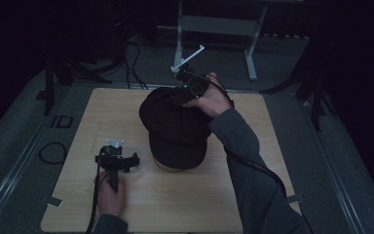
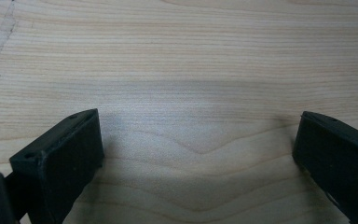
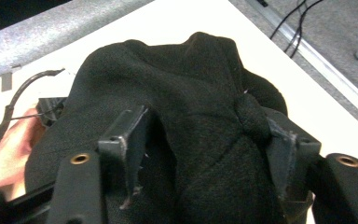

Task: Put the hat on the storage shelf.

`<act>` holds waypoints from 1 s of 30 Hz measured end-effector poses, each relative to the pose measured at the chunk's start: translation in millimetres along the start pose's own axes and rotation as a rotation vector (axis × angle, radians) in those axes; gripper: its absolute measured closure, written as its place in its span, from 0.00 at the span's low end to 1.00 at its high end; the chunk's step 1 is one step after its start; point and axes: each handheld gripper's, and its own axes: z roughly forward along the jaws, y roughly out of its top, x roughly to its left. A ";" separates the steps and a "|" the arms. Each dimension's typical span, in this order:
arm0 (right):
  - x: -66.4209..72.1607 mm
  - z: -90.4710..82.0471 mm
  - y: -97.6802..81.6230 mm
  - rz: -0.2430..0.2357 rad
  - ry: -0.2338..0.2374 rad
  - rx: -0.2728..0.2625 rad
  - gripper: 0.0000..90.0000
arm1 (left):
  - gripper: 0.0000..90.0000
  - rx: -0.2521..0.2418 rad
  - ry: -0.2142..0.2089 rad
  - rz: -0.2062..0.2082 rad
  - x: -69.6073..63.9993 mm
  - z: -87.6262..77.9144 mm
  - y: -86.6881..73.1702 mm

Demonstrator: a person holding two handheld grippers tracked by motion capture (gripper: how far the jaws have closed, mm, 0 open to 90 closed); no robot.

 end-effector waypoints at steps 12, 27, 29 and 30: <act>1.3 -7.8 1.3 -0.005 -0.019 -0.035 0.35 | 0.01 0.000 0.000 0.000 0.0 0.0 0.0; -15.5 -22.0 -10.7 0.047 -0.010 -0.036 0.76 | 0.01 0.000 0.000 0.000 0.0 0.0 0.0; -11.8 -21.8 -9.6 0.018 -0.006 -0.044 0.77 | 0.01 0.000 0.000 0.000 0.0 0.0 0.0; -11.8 -21.8 -9.6 0.018 -0.006 -0.044 0.77 | 0.01 0.000 0.000 0.000 0.0 0.0 0.0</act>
